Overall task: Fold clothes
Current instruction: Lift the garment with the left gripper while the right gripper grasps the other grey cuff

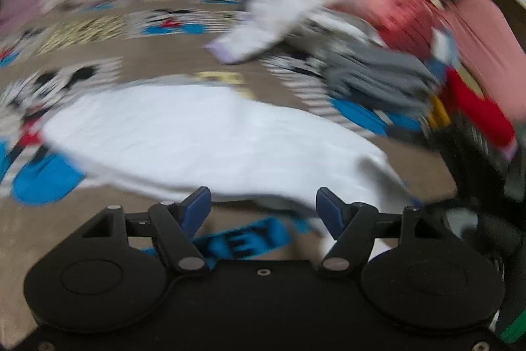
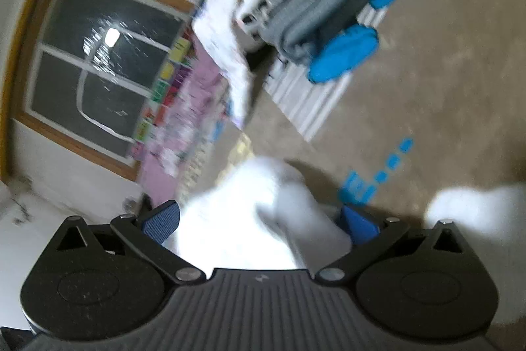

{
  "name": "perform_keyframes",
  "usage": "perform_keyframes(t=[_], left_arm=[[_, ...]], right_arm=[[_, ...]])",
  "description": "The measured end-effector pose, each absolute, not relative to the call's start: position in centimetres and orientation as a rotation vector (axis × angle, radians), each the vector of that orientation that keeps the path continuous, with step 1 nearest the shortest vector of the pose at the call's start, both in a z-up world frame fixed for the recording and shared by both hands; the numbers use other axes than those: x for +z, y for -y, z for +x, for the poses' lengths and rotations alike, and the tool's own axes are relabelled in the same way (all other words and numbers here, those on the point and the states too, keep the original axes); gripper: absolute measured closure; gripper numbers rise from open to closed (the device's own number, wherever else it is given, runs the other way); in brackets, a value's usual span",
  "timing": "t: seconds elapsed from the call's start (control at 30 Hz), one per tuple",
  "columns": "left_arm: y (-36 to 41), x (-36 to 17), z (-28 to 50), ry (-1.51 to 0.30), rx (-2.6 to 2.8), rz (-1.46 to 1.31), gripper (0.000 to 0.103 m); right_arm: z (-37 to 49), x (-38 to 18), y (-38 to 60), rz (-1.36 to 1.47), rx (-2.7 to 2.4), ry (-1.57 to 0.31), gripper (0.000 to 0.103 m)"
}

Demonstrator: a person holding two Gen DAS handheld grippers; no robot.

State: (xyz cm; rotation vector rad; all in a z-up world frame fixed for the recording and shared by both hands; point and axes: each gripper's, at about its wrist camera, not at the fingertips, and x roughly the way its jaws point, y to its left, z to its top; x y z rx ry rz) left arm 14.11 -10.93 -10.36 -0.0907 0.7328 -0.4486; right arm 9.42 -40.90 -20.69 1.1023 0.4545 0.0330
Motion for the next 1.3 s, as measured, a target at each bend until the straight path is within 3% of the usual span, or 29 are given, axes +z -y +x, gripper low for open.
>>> perform_keyframes(t=[0.4,0.77,0.9,0.97,1.0,1.03,1.13,1.2,1.3], left_arm=[[-2.9,-15.2,19.7,-0.778,-0.234,-0.617,0.033],[-5.8,-17.2,26.8,-0.783,-0.287,-0.860,0.033],[-6.1,-17.4,28.7,-0.772,-0.296,-0.853,0.040],[-6.1,-17.5,29.4,-0.775,-0.286,-0.840,0.057],[-6.1,-17.6,29.8,-0.776,-0.280,-0.834,0.075],[-6.3,-17.8,29.9,-0.776,-0.278,-0.836,0.081],[-6.6,-17.2,29.4,-0.743,-0.288,-0.826,0.086],[-6.6,-16.3,28.7,-0.709,-0.300,-0.798,0.088],[-6.9,-14.5,27.3,-0.645,-0.306,-0.745,0.089]], right_arm=[[9.6,-20.6,39.5,0.948,0.037,-0.507,0.000],[10.5,-20.4,38.4,0.846,0.015,-0.492,0.001],[10.4,-20.5,38.5,0.848,0.001,-0.474,0.009],[10.5,-20.4,38.2,0.825,-0.007,-0.474,0.020],[10.6,-20.4,38.1,0.814,-0.012,-0.480,0.025],[10.7,-20.4,37.9,0.798,-0.020,-0.482,0.026],[10.8,-20.1,37.3,0.736,-0.027,-0.493,0.041],[11.0,-19.9,36.9,0.709,-0.017,-0.499,0.058],[11.1,-19.5,36.5,0.689,0.002,-0.494,0.067]])
